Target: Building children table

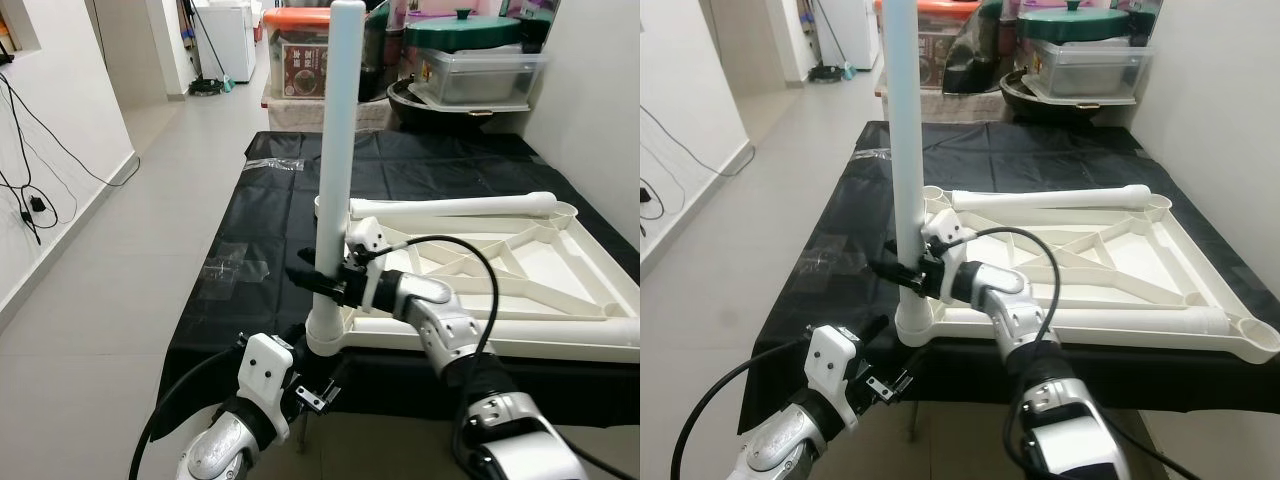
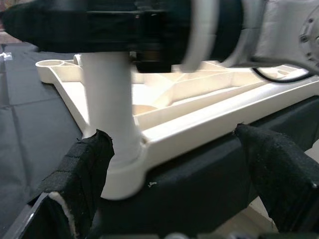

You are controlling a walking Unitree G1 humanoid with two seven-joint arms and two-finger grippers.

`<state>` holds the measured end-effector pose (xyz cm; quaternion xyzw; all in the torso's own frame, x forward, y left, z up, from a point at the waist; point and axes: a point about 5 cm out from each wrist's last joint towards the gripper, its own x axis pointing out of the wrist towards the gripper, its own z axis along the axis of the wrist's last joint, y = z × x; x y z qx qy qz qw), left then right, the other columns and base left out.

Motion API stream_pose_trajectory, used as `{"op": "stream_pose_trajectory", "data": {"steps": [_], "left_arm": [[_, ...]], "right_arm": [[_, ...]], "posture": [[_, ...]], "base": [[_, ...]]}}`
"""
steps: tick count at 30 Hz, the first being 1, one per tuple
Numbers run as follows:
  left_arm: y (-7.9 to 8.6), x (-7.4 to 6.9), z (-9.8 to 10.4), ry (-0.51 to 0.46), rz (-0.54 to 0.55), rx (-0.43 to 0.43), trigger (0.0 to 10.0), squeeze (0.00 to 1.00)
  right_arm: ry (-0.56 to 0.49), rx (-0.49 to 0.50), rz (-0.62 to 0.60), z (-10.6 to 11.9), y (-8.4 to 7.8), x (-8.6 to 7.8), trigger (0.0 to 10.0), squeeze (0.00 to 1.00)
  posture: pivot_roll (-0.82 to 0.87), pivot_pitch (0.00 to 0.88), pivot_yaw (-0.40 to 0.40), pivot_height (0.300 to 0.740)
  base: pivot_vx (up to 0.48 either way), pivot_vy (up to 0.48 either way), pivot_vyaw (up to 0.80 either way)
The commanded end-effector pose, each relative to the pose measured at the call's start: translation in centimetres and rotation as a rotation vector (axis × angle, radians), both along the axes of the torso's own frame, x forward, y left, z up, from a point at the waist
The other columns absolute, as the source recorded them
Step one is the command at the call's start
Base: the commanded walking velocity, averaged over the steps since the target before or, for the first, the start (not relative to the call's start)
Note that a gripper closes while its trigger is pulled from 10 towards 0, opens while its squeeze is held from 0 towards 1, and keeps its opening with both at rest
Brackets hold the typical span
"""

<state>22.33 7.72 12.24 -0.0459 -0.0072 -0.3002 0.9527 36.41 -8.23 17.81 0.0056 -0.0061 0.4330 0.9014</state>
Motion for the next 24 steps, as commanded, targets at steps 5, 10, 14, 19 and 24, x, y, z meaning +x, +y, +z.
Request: {"op": "stream_pose_trajectory", "data": {"steps": [5,10,14,19,24], "left_arm": [[0.1,-0.1,-0.3,0.013,0.001,0.007,10.0,0.00],[0.0,-0.1,-0.4,0.015,-0.004,0.007,10.0,0.00],[0.0,-0.1,-0.5,0.017,-0.008,0.008,10.0,0.00],[0.0,-0.1,-0.5,0.018,-0.011,0.007,10.0,0.00],[-0.1,-0.2,-0.6,0.020,-0.012,0.005,10.0,0.00]], "right_arm": [[0.067,0.063,-0.811,-0.9,-5.3,1.5,0.0,0.00],[0.073,0.072,-1.202,-1.7,-7.8,-0.3,0.0,0.00],[0.083,0.110,-1.310,-1.9,-7.4,-1.4,0.0,0.00],[0.149,0.154,-1.295,-2.4,-5.0,-1.7,2.0,0.00],[0.139,0.194,-1.131,-2.2,-3.0,-1.4,10.0,1.00]], "posture": [[0.07,0.000,-0.029,0.740],[0.07,0.000,-0.032,0.740],[0.07,0.000,-0.034,0.740],[0.07,0.000,-0.036,0.740],[0.07,0.000,-0.039,0.740]], "base": [[0.000,0.000,0.00],[0.000,0.000,0.00],[0.000,0.000,0.00],[0.000,0.000,0.00],[0.000,0.000,0.00]]}}
